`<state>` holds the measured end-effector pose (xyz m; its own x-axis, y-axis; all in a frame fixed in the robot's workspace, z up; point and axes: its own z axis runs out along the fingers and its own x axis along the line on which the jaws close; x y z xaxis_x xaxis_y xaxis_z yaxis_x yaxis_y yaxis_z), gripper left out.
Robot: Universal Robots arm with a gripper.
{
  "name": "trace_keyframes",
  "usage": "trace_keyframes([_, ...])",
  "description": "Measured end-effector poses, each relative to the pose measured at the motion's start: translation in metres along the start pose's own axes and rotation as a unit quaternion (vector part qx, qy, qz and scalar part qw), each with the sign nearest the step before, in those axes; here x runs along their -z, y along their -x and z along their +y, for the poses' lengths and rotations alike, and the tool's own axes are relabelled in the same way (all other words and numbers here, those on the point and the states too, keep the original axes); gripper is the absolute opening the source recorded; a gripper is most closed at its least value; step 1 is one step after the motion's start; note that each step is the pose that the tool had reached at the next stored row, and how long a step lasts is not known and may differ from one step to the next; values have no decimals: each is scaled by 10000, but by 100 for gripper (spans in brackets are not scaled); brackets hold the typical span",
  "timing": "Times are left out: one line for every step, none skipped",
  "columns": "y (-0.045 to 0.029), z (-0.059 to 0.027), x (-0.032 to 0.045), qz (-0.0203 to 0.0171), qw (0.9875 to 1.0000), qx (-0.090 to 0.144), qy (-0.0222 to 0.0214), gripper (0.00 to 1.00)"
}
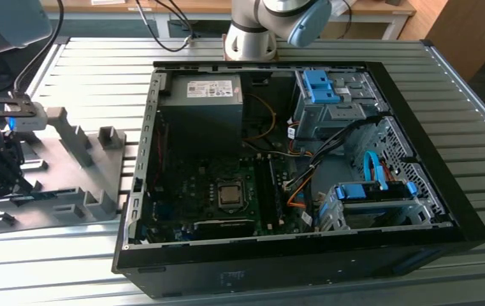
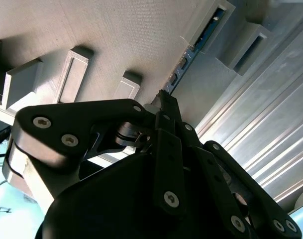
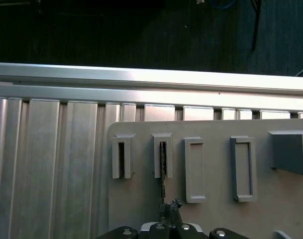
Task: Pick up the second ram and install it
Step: 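Pick up the second ram and move it above second insertion slot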
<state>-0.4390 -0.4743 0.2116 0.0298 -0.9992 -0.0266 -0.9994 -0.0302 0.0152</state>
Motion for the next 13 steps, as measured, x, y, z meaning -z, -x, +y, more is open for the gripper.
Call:
trace_keyframes([0, 0, 0, 0, 10000, 0, 0, 10])
trace_keyframes([0, 0, 0, 0, 10000, 0, 0, 10])
trace_keyframes([0, 0, 0, 0, 10000, 0, 0, 11])
trace_keyframes([0, 0, 0, 0, 10000, 1, 0, 11])
trace_keyframes([0, 0, 0, 0, 10000, 1, 0, 16])
trace_keyframes([0, 0, 0, 0, 10000, 1, 0, 23])
trace_keyframes([0, 0, 0, 0, 10000, 1, 0, 23])
trace_keyframes([0, 0, 0, 0, 10000, 1, 0, 29])
trace_keyframes([0, 0, 0, 0, 10000, 1, 0, 29])
trace_keyframes([0, 0, 0, 0, 10000, 1, 0, 35])
trace_keyframes([0, 0, 0, 0, 10000, 1, 0, 35])
trace_keyframes([0, 0, 0, 0, 10000, 1, 0, 35])
trace_keyframes([0, 0, 0, 0, 10000, 2, 0, 35])
